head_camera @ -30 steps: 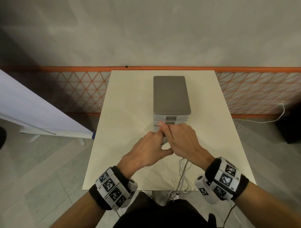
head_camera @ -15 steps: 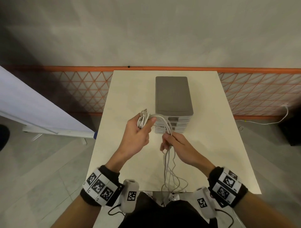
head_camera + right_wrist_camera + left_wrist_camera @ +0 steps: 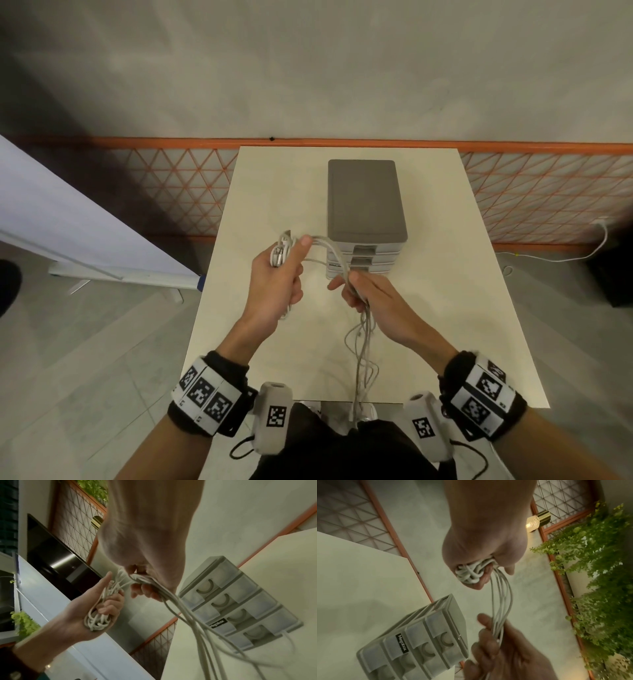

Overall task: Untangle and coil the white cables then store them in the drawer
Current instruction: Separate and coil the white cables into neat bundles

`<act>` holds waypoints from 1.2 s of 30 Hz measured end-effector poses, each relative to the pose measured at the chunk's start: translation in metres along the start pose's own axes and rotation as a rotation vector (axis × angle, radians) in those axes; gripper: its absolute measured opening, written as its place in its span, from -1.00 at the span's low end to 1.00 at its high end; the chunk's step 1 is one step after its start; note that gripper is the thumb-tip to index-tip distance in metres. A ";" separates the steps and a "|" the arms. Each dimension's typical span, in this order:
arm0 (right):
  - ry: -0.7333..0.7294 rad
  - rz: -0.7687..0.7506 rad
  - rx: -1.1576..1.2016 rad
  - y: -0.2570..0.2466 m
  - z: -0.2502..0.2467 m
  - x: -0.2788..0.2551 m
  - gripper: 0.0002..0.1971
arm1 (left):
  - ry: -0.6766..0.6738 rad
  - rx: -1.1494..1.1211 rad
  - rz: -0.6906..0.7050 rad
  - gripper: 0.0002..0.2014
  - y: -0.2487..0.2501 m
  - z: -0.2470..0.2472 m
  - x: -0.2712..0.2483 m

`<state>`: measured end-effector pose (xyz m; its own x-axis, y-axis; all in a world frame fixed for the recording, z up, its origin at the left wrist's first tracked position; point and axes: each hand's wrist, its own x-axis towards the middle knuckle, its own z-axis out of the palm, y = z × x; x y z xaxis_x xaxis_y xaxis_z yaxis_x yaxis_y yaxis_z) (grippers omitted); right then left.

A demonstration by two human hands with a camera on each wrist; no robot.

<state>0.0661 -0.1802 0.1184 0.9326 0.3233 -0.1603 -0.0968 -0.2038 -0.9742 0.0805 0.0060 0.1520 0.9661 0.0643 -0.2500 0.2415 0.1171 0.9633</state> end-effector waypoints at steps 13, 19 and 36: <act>-0.190 -0.022 -0.043 -0.021 -0.015 0.019 -0.53 | -0.184 0.216 0.094 -0.78 0.007 -0.002 0.002; -0.167 0.055 0.096 -0.022 0.009 0.014 -0.62 | 0.000 0.017 0.115 -0.76 0.009 0.005 0.006; -0.095 -0.150 -0.692 -0.038 0.034 0.014 -0.83 | 0.087 -0.031 -0.031 -0.66 -0.025 0.033 0.001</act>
<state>0.0707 -0.1369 0.1479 0.8810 0.4669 -0.0761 0.3027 -0.6801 -0.6677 0.0785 -0.0297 0.1313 0.9461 0.1462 -0.2889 0.2673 0.1511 0.9517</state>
